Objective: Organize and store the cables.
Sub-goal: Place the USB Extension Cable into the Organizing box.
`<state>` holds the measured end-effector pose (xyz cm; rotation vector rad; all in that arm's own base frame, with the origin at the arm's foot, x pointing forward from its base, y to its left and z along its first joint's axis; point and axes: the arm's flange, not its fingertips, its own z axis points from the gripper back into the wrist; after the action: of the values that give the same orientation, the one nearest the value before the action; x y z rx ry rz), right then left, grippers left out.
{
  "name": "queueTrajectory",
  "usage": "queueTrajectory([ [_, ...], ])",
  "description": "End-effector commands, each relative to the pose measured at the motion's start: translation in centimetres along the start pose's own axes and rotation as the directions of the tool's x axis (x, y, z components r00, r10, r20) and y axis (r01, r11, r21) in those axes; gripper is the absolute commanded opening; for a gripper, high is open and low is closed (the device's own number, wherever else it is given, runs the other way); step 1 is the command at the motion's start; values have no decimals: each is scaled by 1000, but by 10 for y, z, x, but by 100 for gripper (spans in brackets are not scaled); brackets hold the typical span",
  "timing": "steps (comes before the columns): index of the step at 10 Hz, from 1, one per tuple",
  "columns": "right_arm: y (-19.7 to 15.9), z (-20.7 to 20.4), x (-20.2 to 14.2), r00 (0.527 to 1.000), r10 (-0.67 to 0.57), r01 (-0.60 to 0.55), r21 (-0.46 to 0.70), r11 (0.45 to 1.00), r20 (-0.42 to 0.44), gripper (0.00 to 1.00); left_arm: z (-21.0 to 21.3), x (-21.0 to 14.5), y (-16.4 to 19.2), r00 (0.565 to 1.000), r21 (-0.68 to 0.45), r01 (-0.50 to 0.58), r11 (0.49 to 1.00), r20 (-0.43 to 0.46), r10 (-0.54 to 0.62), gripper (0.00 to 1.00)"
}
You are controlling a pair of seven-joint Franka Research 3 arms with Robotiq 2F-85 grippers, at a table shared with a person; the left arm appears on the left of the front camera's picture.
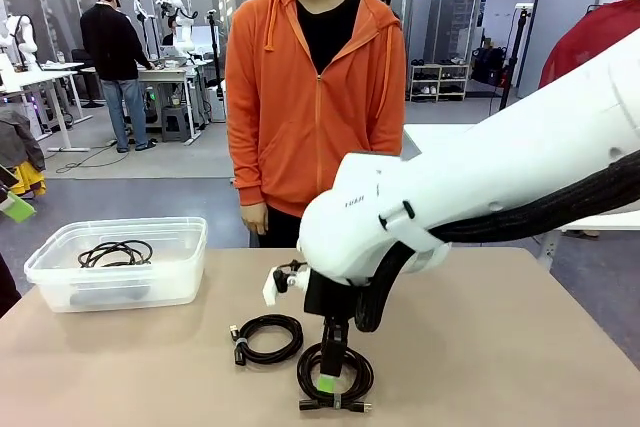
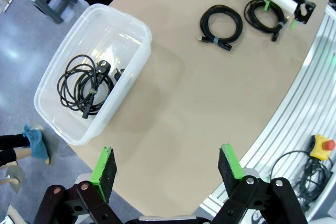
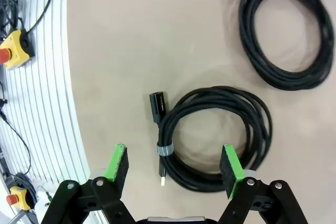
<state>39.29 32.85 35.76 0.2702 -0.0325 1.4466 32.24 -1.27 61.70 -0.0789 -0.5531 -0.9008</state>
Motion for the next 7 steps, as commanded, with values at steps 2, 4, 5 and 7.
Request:
queueTrajectory([
  [2,6,51,-33,999,45,-45,23,999,26,100,0,1,1,1000,17,-5,1000,-11,6,98],
  [4,-1,88,-58,997,66,-67,40,997,36,100,0,1,1,1000,17,-5,1000,-11,6,98],
  [5,-3,107,-74,996,74,-76,33,997,57,100,0,1,1,1000,17,-5,1000,-11,6,98],
  [7,-8,135,-108,996,80,-78,-44,996,41,100,0,0,0,1000,0,0,1000,0,0,98],
])
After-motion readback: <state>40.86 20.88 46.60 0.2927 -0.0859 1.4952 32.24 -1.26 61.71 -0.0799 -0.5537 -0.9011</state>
